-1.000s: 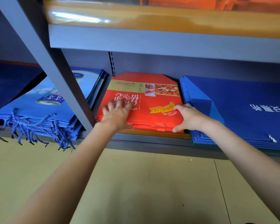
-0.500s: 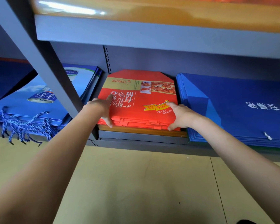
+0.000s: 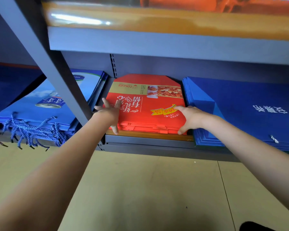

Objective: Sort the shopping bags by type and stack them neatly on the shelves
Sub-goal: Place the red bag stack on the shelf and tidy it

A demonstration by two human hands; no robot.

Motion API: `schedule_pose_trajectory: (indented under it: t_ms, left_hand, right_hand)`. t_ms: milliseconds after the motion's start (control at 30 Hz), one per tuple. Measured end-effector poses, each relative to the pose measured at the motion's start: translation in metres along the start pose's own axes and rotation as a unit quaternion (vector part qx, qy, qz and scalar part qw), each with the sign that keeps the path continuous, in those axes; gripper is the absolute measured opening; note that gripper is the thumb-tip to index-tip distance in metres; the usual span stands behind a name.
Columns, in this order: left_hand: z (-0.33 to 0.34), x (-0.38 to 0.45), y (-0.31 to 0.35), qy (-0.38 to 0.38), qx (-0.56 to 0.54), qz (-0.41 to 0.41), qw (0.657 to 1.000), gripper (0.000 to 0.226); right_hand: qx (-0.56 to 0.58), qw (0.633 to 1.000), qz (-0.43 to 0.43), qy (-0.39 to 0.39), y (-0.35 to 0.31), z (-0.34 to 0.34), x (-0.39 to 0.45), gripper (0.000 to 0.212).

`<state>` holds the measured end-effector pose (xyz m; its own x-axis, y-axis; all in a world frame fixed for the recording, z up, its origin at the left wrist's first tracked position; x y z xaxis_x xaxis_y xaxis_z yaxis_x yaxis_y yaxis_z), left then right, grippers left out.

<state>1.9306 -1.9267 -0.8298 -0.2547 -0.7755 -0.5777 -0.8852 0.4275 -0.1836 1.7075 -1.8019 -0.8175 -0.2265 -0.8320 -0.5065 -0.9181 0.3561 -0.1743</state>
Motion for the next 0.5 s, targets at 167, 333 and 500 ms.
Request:
schedule_pose_trajectory:
  t_ms: [167,333,500]
  left_hand:
    - [-0.022,-0.032,0.044,0.062,0.011,0.141,0.988,0.120]
    - [-0.030,-0.073,0.135,0.144,-0.067,0.332,0.930,0.081]
    - [-0.007,-0.085,0.196,0.120,-0.072,0.350,0.926,0.090]
  right_hand:
    - [-0.009,0.999,-0.043,0.017,0.018,-0.048,-0.027,0.079]
    - [-0.085,0.994,-0.060,-0.027,0.063,-0.047,-0.071,0.061]
    - [-0.087,0.996,-0.019,-0.008,0.130,-0.021,-0.089,0.067]
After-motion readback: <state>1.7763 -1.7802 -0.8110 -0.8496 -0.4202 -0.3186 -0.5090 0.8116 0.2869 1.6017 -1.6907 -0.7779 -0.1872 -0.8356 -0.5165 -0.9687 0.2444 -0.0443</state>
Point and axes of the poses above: each hand's wrist, its own x-axis towards the middle knuckle, its own z-axis out of the palm, y = z × x, the point moved 4 cm from there along x, towards the middle knuckle, and after that the axes turned 1 degree about -x, right-handed, at the moved point
